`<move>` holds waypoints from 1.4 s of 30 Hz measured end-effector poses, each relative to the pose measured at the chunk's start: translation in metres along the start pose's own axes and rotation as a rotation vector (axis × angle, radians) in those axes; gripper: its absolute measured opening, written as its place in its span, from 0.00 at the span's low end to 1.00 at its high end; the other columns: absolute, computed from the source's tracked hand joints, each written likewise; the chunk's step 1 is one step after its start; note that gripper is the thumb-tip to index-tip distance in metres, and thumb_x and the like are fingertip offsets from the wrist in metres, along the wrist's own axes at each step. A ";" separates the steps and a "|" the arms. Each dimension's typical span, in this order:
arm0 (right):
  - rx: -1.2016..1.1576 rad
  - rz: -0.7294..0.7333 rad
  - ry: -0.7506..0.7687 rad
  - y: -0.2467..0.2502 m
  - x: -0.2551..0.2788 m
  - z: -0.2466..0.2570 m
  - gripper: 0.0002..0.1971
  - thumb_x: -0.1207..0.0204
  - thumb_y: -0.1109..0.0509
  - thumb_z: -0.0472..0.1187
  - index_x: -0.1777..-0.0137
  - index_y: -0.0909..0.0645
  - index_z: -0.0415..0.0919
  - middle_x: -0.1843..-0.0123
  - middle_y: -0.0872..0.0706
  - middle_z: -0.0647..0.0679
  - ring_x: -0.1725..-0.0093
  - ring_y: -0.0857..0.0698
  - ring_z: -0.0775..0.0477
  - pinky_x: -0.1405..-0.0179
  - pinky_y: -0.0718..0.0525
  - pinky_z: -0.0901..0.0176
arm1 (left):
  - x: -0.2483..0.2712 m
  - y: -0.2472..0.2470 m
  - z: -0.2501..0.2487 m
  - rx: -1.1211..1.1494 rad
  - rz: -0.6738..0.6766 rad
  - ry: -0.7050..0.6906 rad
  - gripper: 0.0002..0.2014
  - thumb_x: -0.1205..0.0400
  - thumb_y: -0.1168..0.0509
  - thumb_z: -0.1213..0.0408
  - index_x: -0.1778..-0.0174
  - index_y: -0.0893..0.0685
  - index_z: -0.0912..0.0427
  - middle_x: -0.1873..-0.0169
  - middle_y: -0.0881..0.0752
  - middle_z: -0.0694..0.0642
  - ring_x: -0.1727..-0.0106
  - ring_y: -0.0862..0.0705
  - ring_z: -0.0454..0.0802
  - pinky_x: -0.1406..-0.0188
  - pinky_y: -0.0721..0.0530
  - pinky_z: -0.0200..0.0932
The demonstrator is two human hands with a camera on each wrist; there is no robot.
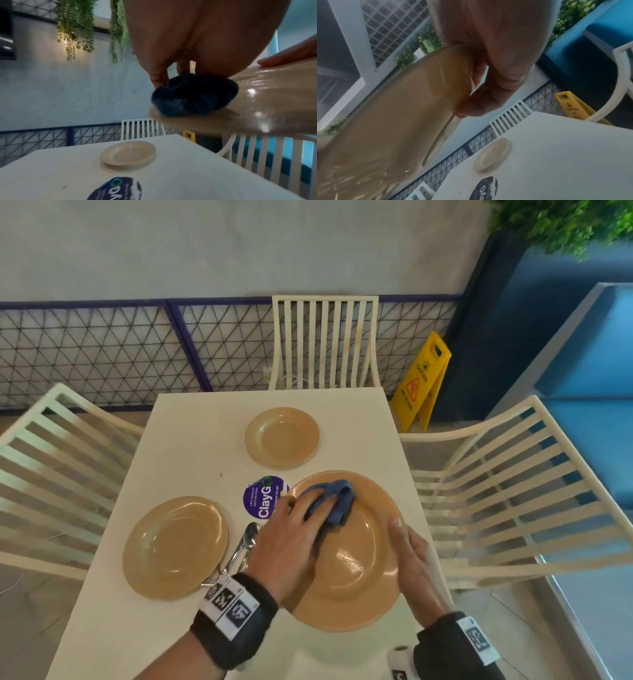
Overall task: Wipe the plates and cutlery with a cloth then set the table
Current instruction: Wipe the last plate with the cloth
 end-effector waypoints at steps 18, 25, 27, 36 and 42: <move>-0.038 -0.057 0.049 -0.013 -0.010 0.014 0.22 0.10 0.49 0.53 0.38 0.13 0.47 0.44 0.06 0.48 0.41 0.09 0.50 0.38 0.15 0.49 | -0.004 -0.003 -0.067 0.163 -0.020 -0.117 0.29 0.14 0.44 0.55 0.14 0.35 0.46 0.19 0.31 0.53 0.32 0.26 0.59 0.34 0.19 0.50; -0.072 -0.090 0.072 0.027 -0.007 0.013 0.21 0.12 0.48 0.56 0.35 0.15 0.50 0.42 0.08 0.44 0.42 0.09 0.39 0.40 0.12 0.36 | 0.019 -0.023 0.004 -0.008 0.086 -0.118 0.30 0.21 0.34 0.60 0.21 0.28 0.43 0.25 0.25 0.49 0.42 0.22 0.58 0.51 0.11 0.52; -0.026 -0.054 0.073 0.013 -0.002 0.007 0.21 0.11 0.48 0.55 0.36 0.15 0.52 0.44 0.07 0.47 0.43 0.09 0.42 0.42 0.11 0.41 | -0.001 -0.013 0.017 0.022 0.075 0.054 0.36 0.18 0.33 0.62 0.14 0.38 0.45 0.19 0.34 0.50 0.34 0.26 0.60 0.49 0.12 0.51; -0.123 -0.220 0.144 0.031 -0.020 0.027 0.17 0.10 0.45 0.52 0.45 0.13 0.56 0.47 0.07 0.50 0.47 0.08 0.49 0.46 0.12 0.47 | 0.022 -0.018 -0.068 0.081 0.011 -0.303 0.28 0.24 0.35 0.60 0.25 0.24 0.44 0.28 0.22 0.49 0.43 0.19 0.59 0.47 0.13 0.50; -0.276 -0.189 -0.126 0.037 -0.022 -0.028 0.19 0.12 0.40 0.52 0.29 0.18 0.45 0.39 0.09 0.42 0.39 0.10 0.38 0.42 0.12 0.33 | -0.001 0.016 0.060 0.420 -0.084 0.218 0.23 0.13 0.39 0.65 0.22 0.29 0.44 0.29 0.27 0.48 0.32 0.24 0.50 0.30 0.18 0.55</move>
Point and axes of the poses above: each hand's wrist, its own x-axis away from the middle knuckle, its own y-axis out of the back of the hand, z = x × y, the point moved 8 cm from there along -x, towards the middle knuckle
